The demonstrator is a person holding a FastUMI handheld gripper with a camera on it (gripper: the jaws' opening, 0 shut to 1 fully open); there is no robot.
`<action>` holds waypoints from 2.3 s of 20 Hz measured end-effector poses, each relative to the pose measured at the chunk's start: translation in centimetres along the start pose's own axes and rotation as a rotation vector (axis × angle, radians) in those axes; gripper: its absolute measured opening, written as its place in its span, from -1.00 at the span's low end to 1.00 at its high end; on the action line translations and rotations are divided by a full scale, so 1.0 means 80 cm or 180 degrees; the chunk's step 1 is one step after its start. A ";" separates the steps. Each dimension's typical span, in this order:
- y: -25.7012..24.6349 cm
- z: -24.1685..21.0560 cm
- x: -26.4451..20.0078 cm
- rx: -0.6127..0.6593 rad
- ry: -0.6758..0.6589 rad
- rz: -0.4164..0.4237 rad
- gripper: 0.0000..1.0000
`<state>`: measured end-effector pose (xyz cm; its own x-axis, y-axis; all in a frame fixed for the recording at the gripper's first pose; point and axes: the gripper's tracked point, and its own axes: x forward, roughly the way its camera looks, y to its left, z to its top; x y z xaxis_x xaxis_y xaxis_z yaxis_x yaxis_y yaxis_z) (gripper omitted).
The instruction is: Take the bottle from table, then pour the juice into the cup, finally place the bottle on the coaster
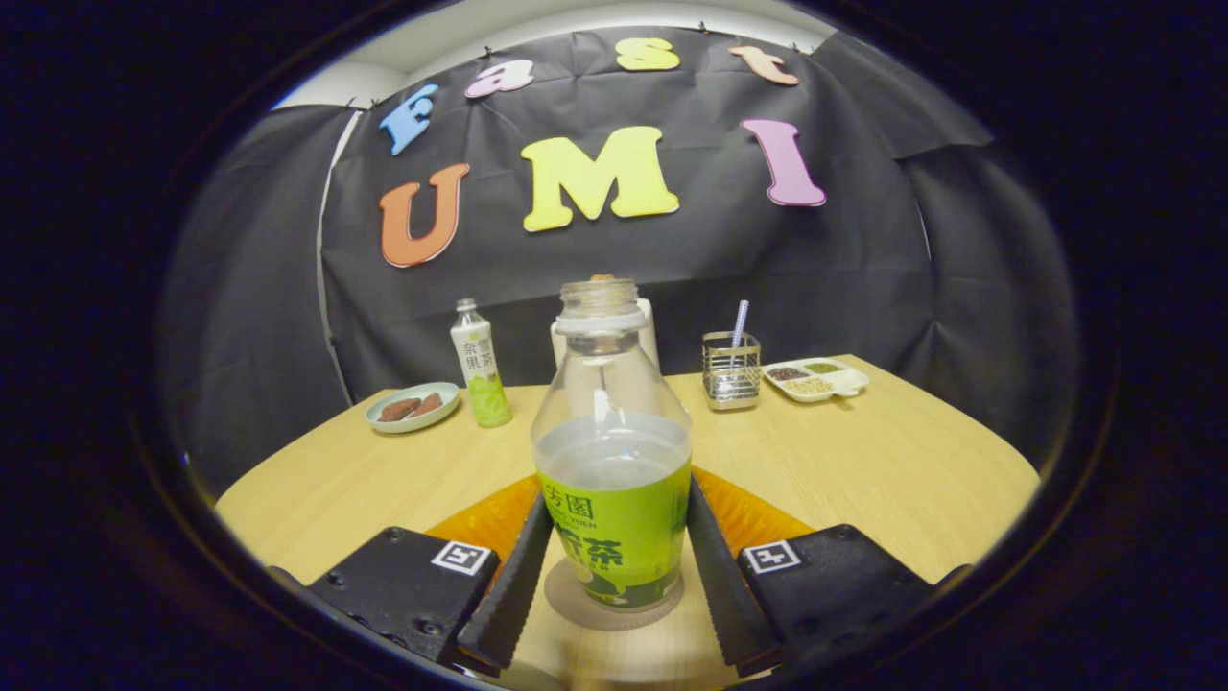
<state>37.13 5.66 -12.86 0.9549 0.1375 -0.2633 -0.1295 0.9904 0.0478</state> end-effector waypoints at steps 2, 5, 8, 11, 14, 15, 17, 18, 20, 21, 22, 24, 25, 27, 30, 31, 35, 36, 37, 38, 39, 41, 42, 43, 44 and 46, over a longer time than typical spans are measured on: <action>-0.002 -0.009 -0.001 0.0024 0.0113 -0.0028 0.63; -0.007 -0.027 -0.003 0.0061 0.0365 -0.0130 0.74; -0.012 -0.015 -0.015 -0.0011 0.0250 -0.0168 0.90; -0.004 -0.008 -0.029 0.0104 0.0207 0.0008 1.00; 0.000 -0.001 -0.045 0.0168 0.0178 0.0125 1.00; 0.002 0.001 -0.052 0.0160 0.0169 0.0158 1.00; -0.003 0.007 -0.066 0.0069 0.0113 0.0155 1.00; -0.005 0.011 -0.075 0.0014 0.0072 0.0163 1.00; -0.010 0.018 -0.096 -0.0039 -0.0018 0.0164 0.99; -0.013 0.021 -0.107 -0.0041 -0.0064 0.0154 1.00; -0.016 0.023 -0.118 -0.0038 -0.0104 0.0145 0.99; -0.015 0.027 -0.148 0.0004 -0.0165 0.0174 1.00; -0.012 0.028 -0.165 0.0016 -0.0206 0.0225 1.00; -0.019 0.032 -0.202 -0.0106 -0.0326 0.0162 0.99; -0.017 0.045 -0.259 -0.0225 -0.0605 0.0136 0.99; -0.016 0.048 -0.277 -0.0232 -0.0690 0.0121 0.99; -0.012 0.059 -0.329 -0.0393 -0.0969 0.0037 0.99; -0.011 0.061 -0.339 -0.0442 -0.1038 0.0011 0.99; -0.014 0.061 -0.345 -0.0458 -0.1095 -0.0052 0.99; -0.018 0.059 -0.348 -0.0459 -0.1116 -0.0109 0.99; -0.021 0.050 -0.349 -0.0453 -0.1091 -0.0153 0.99; -0.016 0.036 -0.344 -0.0514 -0.0979 -0.0151 0.99; -0.013 0.031 -0.340 -0.0531 -0.0914 -0.0121 1.00; -0.007 0.028 -0.339 -0.0530 -0.0882 -0.0065 1.00; 0.001 0.029 -0.338 -0.0525 -0.0871 -0.0006 1.00; 0.009 0.033 -0.336 -0.0499 -0.0841 0.0061 1.00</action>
<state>12.11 2.62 -3.22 0.9856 0.1689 -0.0030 -0.1683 0.9802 -0.1043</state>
